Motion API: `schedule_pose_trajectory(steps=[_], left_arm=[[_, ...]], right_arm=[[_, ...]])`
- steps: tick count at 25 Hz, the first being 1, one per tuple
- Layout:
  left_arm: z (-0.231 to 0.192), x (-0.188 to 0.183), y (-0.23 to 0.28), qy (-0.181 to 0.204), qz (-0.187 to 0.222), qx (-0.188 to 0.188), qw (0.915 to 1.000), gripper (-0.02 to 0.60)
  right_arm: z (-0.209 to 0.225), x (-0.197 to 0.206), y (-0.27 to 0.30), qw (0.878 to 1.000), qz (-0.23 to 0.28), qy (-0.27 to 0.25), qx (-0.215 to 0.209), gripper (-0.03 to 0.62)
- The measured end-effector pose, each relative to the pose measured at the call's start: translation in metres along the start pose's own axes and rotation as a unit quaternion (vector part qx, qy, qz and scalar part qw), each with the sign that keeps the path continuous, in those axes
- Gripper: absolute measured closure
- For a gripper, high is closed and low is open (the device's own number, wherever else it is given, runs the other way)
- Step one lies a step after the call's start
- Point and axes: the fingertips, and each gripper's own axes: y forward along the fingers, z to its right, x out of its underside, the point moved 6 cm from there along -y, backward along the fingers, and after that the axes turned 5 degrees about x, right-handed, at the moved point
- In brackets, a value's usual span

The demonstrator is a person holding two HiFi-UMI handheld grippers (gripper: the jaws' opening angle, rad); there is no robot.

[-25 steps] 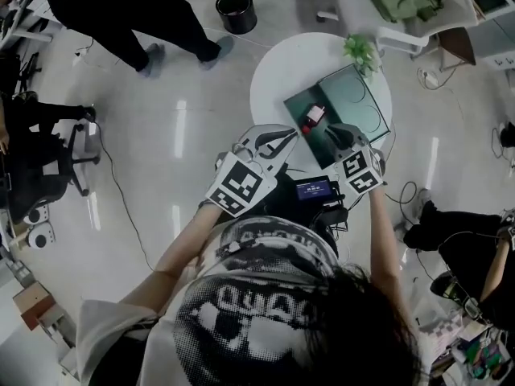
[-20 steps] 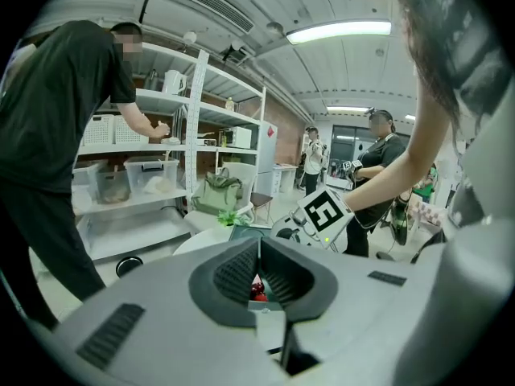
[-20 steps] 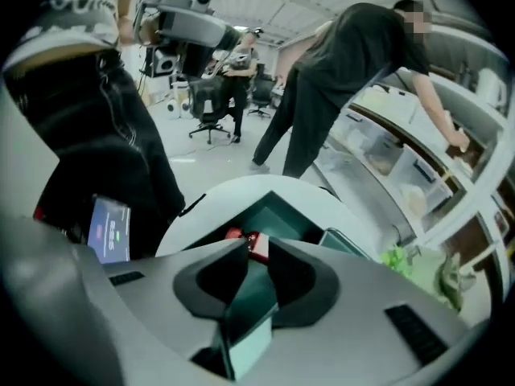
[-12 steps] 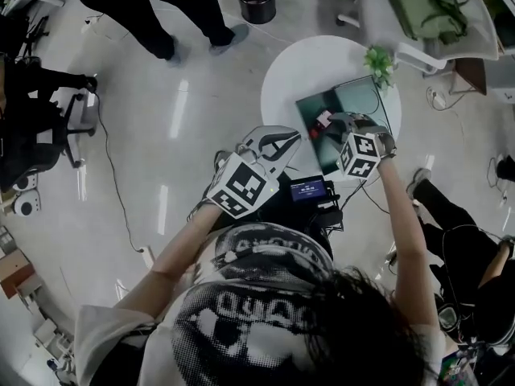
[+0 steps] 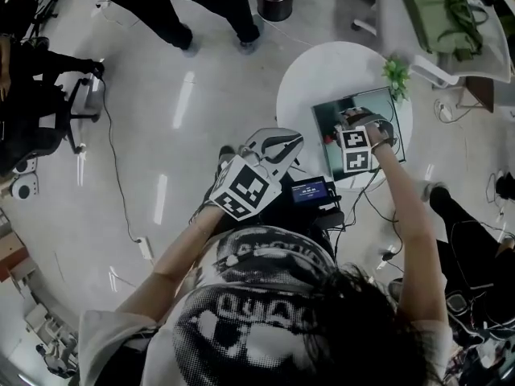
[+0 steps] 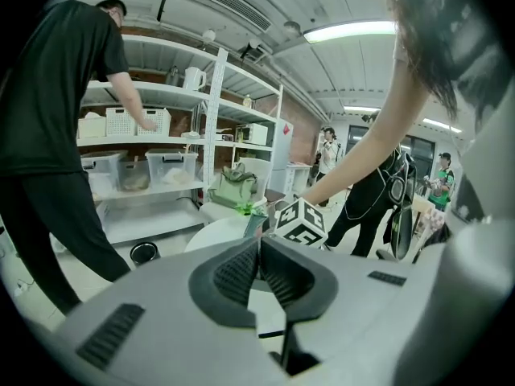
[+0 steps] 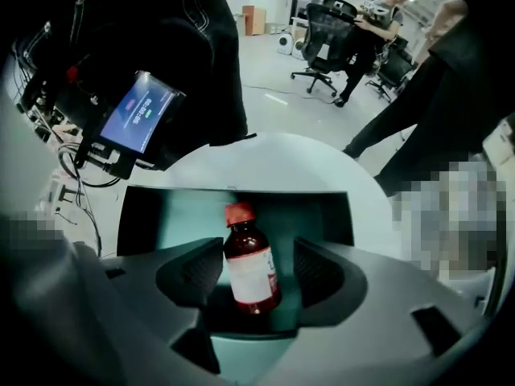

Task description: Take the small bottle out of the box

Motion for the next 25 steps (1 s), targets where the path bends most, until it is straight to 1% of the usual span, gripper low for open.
schedule_pose_trajectory(steps=[3, 6, 7, 9, 11, 16, 19, 22, 25], left_arm=[[-0.006, 0.002, -0.005, -0.004, 0.001, -0.007, 1.0, 0.565], [-0.011, 0.003, -0.008, -0.008, 0.003, -0.013, 0.9999, 0.565], [-0.013, 0.003, -0.009, -0.009, 0.005, -0.015, 0.9998, 0.563], [-0.017, 0.004, -0.011, -0.011, 0.007, -0.017, 0.9998, 0.565], [-0.021, 0.006, -0.015, -0.013, 0.007, -0.018, 0.9997, 0.565], [-0.026, 0.006, -0.026, -0.011, 0.006, -0.017, 0.9998, 0.564], [-0.029, 0.007, -0.03, -0.009, 0.006, -0.017, 0.9998, 0.564], [-0.03, 0.007, -0.031, -0.009, 0.005, -0.014, 0.9998, 0.565], [-0.03, 0.007, -0.028, -0.005, 0.003, -0.008, 0.9999, 0.565]], right_arm=[[-0.009, 0.002, 0.011, 0.999, -0.022, -0.013, -0.041, 0.318], [-0.019, 0.011, 0.022, 0.997, -0.04, 0.003, -0.072, 0.316], [-0.021, 0.013, 0.024, 0.996, -0.046, 0.003, -0.072, 0.313], [-0.023, 0.016, 0.028, 0.996, -0.059, -0.006, -0.062, 0.345], [-0.02, 0.015, 0.029, 0.996, -0.063, 0.005, -0.058, 0.349], [-0.008, 0.007, 0.023, 0.994, -0.047, 0.082, -0.057, 0.356], [-0.001, 0.005, 0.015, 0.988, -0.036, 0.141, -0.041, 0.358], [0.002, 0.008, 0.004, 0.978, -0.022, 0.209, -0.012, 0.358], [0.001, 0.01, -0.008, 0.961, -0.002, 0.276, 0.009, 0.358]])
